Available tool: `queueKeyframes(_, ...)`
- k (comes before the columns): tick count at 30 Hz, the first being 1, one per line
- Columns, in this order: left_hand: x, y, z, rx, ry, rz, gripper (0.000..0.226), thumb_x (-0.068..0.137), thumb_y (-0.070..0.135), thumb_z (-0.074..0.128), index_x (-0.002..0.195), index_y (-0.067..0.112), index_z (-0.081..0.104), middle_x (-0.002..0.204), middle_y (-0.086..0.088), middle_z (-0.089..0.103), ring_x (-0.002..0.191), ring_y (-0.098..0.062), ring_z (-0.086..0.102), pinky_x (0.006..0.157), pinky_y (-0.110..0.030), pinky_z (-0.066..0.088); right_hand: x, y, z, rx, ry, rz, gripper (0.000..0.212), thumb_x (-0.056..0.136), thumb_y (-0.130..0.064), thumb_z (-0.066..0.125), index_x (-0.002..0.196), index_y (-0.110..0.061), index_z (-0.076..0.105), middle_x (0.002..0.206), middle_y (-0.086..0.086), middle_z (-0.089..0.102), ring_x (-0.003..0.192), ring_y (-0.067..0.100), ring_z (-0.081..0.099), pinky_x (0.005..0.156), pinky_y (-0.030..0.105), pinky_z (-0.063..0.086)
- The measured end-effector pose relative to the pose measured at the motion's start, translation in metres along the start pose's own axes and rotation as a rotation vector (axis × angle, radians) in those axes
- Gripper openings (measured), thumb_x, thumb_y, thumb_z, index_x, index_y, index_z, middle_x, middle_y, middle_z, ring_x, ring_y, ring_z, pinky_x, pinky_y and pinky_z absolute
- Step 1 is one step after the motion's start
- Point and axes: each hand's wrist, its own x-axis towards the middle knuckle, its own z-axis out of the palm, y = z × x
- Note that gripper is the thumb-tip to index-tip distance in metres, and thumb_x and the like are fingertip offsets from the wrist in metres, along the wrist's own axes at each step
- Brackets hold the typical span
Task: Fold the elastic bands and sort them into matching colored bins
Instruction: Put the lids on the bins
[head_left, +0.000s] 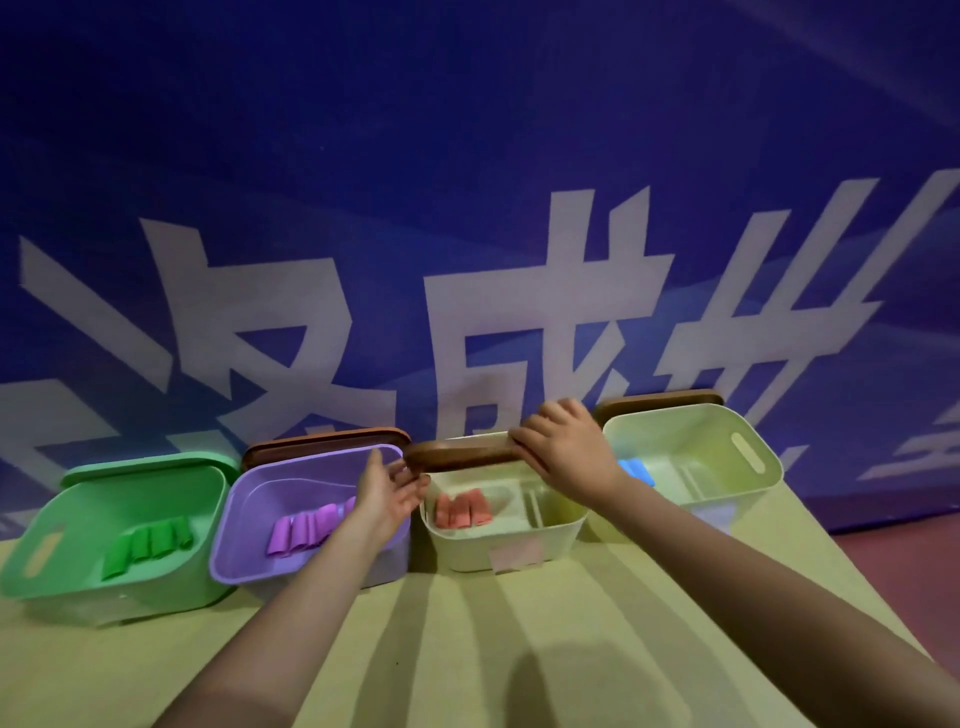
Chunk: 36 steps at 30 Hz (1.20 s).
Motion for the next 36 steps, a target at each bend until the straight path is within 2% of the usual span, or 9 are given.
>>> queueKeyframes(6, -0.008, -0.011, 0.002, 0.396, 0.028, 0.091, 0.019, 0.09, 0.025, 0.064, 0.093, 0.006, 0.062, 0.07, -0.007, 0.059, 0.06, -0.016, 0.053, 0.047, -0.021, 0.047, -0.052, -0.035, 0.018, 0.094, 0.019, -0.043, 0.025, 0.093, -0.031, 0.052, 0.086, -0.017, 0.071, 0.075, -0.002, 0.062, 0.075, 0.023, 0.056, 0.073, 0.033, 0.036)
queueKeyframes(10, -0.009, -0.016, 0.007, 0.228, 0.049, 0.057, 0.006, 0.09, -0.002, 0.057, 0.094, -0.005, 0.061, 0.086, -0.014, 0.06, 0.073, -0.019, 0.056, 0.064, -0.03, 0.048, -0.058, -0.044, 0.014, 0.096, 0.037, -0.097, 0.026, 0.096, -0.031, 0.051, 0.092, -0.016, 0.072, 0.082, -0.003, 0.065, 0.08, 0.02, 0.053, 0.076, 0.03, 0.038)
queueKeyframes(13, -0.011, -0.017, 0.005, 0.107, 0.009, 0.063, 0.013, 0.09, -0.01, 0.049, 0.089, -0.002, 0.059, 0.103, -0.019, 0.058, 0.079, -0.021, 0.058, 0.065, -0.03, 0.048, -0.063, -0.039, 0.012, 0.146, 0.032, -0.088, 0.029, 0.097, -0.037, 0.05, 0.097, -0.019, 0.072, 0.087, -0.004, 0.065, 0.081, 0.019, 0.055, 0.074, 0.032, 0.041)
queueKeyframes(17, -0.019, -0.023, 0.002, 0.028, -0.068, 0.122, 0.04, 0.09, -0.012, 0.043, 0.128, -0.002, 0.051, 0.118, -0.022, 0.059, 0.09, -0.023, 0.06, 0.07, -0.031, 0.05, -0.071, -0.028, 0.01, 0.304, 0.037, 0.386, 0.038, 0.094, -0.05, 0.048, 0.101, -0.021, 0.07, 0.099, -0.003, 0.061, 0.094, 0.022, 0.054, 0.081, 0.039, 0.043)
queueKeyframes(22, -0.024, -0.039, 0.003, 0.114, -0.093, 0.118, 0.047, 0.092, -0.013, 0.037, 0.134, 0.006, 0.045, 0.123, -0.016, 0.056, 0.11, -0.028, 0.054, 0.079, -0.034, 0.05, -0.058, -0.015, 0.021, 0.702, -0.198, 1.235, 0.065, 0.09, -0.045, 0.058, 0.142, -0.01, 0.04, 0.141, 0.009, 0.045, 0.131, 0.028, 0.041, 0.107, 0.039, 0.033)
queueKeyframes(25, -0.018, -0.052, 0.003, 0.278, -0.081, 0.137, 0.051, 0.092, -0.012, 0.039, 0.137, 0.012, 0.044, 0.124, -0.011, 0.057, 0.111, -0.026, 0.054, 0.084, -0.036, 0.048, -0.056, -0.009, 0.034, 0.646, -0.33, 1.286, 0.063, 0.088, -0.039, 0.063, 0.137, -0.006, 0.042, 0.134, 0.016, 0.051, 0.123, 0.033, 0.049, 0.1, 0.041, 0.039)
queueKeyframes(29, -0.001, -0.054, -0.001, 0.759, 0.046, 0.289, 0.052, 0.089, 0.002, 0.049, 0.138, 0.017, 0.045, 0.126, -0.009, 0.056, 0.115, -0.028, 0.053, 0.098, -0.043, 0.047, -0.053, -0.009, 0.046, 0.524, -0.387, 1.258, 0.061, 0.085, -0.035, 0.066, 0.133, -0.007, 0.042, 0.129, 0.021, 0.05, 0.119, 0.037, 0.047, 0.097, 0.041, 0.039)
queueKeyframes(32, 0.014, -0.047, -0.008, 1.059, 0.155, 0.37, 0.044, 0.089, 0.016, 0.052, 0.133, 0.013, 0.052, 0.127, -0.013, 0.052, 0.117, -0.032, 0.05, 0.099, -0.045, 0.045, -0.054, -0.01, 0.051, 0.419, -0.477, 1.23, 0.067, 0.087, -0.042, 0.062, 0.139, -0.008, 0.037, 0.134, 0.02, 0.047, 0.128, 0.037, 0.035, 0.104, 0.042, 0.03)
queueKeyframes(36, 0.022, -0.041, -0.01, 1.26, 0.168, 0.411, 0.035, 0.089, 0.016, 0.051, 0.122, 0.011, 0.06, 0.115, -0.014, 0.06, 0.106, -0.031, 0.055, 0.089, -0.039, 0.048, -0.057, -0.015, 0.055, 0.457, -0.43, 1.233, 0.074, 0.089, -0.039, 0.062, 0.146, -0.007, 0.028, 0.141, 0.021, 0.04, 0.133, 0.036, 0.027, 0.109, 0.041, 0.025)
